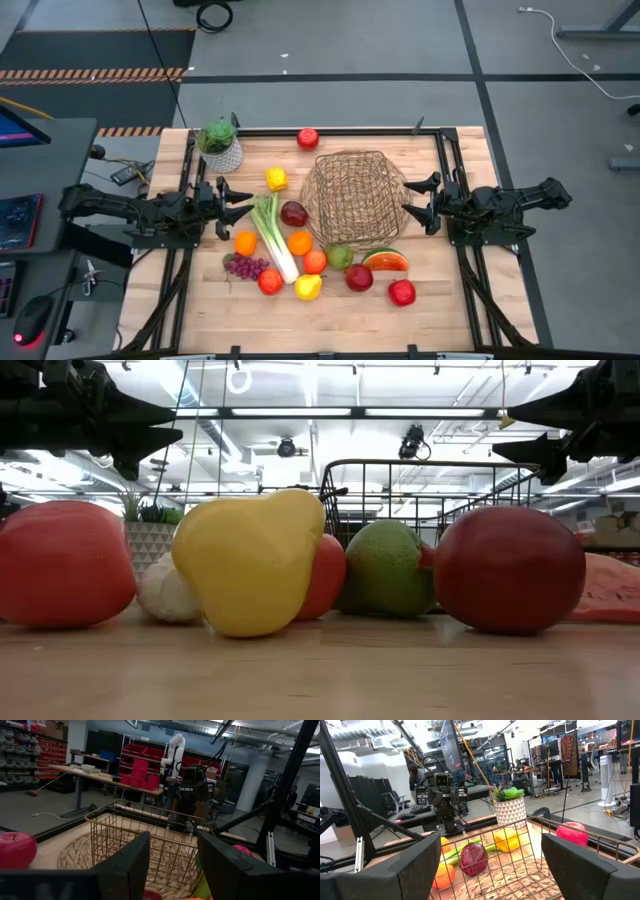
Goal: Build produce basket
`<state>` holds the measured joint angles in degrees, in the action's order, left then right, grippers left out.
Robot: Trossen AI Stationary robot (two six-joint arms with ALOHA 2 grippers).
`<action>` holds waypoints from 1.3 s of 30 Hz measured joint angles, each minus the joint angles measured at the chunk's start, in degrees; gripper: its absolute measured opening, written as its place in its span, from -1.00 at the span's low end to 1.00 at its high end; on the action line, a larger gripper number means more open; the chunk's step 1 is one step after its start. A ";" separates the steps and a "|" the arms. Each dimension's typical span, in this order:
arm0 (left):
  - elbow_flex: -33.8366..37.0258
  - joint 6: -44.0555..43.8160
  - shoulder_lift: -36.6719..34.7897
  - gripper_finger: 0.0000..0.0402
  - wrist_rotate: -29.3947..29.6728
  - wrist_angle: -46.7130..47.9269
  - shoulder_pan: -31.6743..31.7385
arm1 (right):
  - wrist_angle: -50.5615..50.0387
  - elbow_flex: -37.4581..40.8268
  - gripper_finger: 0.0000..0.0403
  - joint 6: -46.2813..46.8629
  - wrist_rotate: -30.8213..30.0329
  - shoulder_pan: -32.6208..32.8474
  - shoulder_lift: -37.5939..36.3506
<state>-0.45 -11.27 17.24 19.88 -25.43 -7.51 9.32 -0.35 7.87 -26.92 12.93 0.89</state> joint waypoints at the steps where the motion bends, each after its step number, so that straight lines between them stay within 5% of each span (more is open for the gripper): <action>1: 0.01 0.00 0.00 -0.14 0.00 0.00 0.00 | 0.00 -0.01 0.73 -0.01 0.01 0.00 0.01; 25: 0.01 -0.12 0.00 -0.14 0.00 -0.02 -0.01 | 0.00 -0.01 0.73 0.03 0.02 0.00 0.00; 32: 0.00 -10.38 0.01 -0.14 0.00 -0.46 0.00 | 0.00 0.01 0.73 -0.01 0.00 0.02 0.01; 39: 0.00 -10.56 0.00 -0.14 0.00 -1.72 0.00 | 0.00 -0.01 0.73 0.01 0.00 0.00 0.00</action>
<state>-0.45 -21.82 17.24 19.88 -27.15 -7.51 9.32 -0.36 7.88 -26.92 12.93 0.89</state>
